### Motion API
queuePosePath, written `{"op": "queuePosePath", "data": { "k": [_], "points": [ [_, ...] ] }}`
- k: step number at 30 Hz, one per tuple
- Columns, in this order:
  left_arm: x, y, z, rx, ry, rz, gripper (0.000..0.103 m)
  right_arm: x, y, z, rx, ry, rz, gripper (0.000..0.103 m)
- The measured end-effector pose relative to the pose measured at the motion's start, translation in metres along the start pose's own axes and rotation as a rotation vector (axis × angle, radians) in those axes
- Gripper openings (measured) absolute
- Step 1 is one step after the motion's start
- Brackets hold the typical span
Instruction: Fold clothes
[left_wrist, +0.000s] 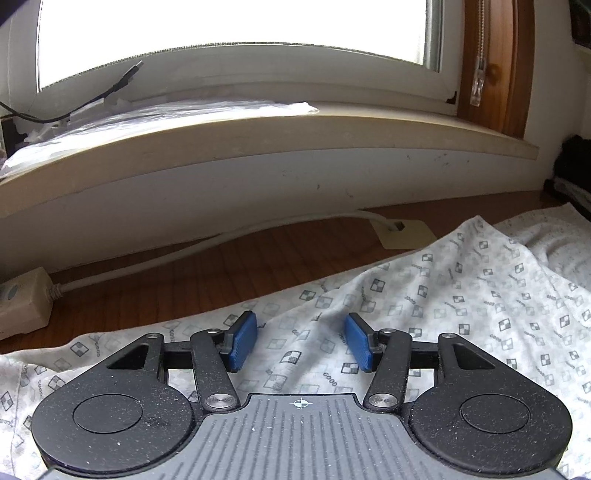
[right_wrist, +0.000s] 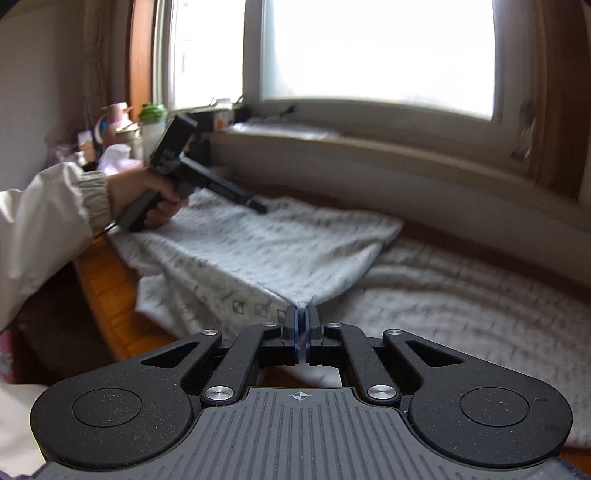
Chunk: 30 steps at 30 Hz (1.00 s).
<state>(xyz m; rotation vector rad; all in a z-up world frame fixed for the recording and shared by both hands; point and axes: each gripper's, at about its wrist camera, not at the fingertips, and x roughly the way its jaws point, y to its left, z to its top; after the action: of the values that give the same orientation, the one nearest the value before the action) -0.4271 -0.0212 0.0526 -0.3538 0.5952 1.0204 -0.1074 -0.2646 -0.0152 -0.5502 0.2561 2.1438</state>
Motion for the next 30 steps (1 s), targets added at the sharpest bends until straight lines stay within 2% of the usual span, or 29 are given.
{"op": "queuePosePath", "data": {
  "k": [2,3,6,9,11,13,17,21,25,26,27,29,30],
  "points": [
    [-0.009,-0.005,0.0,-0.014,-0.009,0.043,0.058,0.004,0.002,0.002,-0.003,-0.009,-0.01,0.004],
    [-0.017,-0.009,-0.001,-0.026,-0.012,0.039,0.058,0.006,0.003,0.004,-0.003,-0.014,-0.015,0.004],
    [-0.051,-0.03,-0.006,-0.042,-0.047,-0.002,0.055,0.009,0.005,0.008,-0.011,-0.02,-0.021,0.004],
    [-0.081,-0.051,-0.019,-0.061,-0.074,-0.075,0.054,0.013,0.005,0.006,-0.021,0.016,0.002,0.007],
    [-0.095,-0.066,-0.029,-0.055,-0.086,-0.118,0.054,0.016,0.007,0.003,-0.052,0.048,0.009,0.011],
    [-0.105,-0.081,-0.037,-0.048,-0.099,-0.149,0.054,0.019,0.01,0.003,-0.098,0.073,0.013,0.024],
    [-0.114,-0.101,-0.042,-0.026,-0.111,-0.189,0.054,0.027,0.018,0.013,-0.203,0.11,0.054,0.038],
    [-0.114,-0.115,-0.041,0.002,-0.104,-0.228,0.054,0.045,0.022,0.025,-0.279,0.183,0.065,0.039],
    [-0.109,-0.132,-0.044,0.059,-0.081,-0.267,0.055,0.049,0.017,0.03,-0.281,0.204,0.05,0.037],
    [-0.108,-0.136,-0.045,0.071,-0.073,-0.285,0.056,0.048,0.015,0.03,-0.272,0.207,0.055,0.036],
    [-0.107,-0.14,-0.047,0.084,-0.065,-0.302,0.056,0.048,0.014,0.03,-0.261,0.212,0.067,0.028],
    [-0.103,-0.147,-0.049,0.112,-0.049,-0.321,0.057,0.048,0.013,0.029,-0.243,0.219,0.089,0.02],
    [-0.1,-0.151,-0.051,0.127,-0.041,-0.329,0.057,0.048,0.013,0.028,-0.241,0.219,0.089,0.013]
  ]
}}
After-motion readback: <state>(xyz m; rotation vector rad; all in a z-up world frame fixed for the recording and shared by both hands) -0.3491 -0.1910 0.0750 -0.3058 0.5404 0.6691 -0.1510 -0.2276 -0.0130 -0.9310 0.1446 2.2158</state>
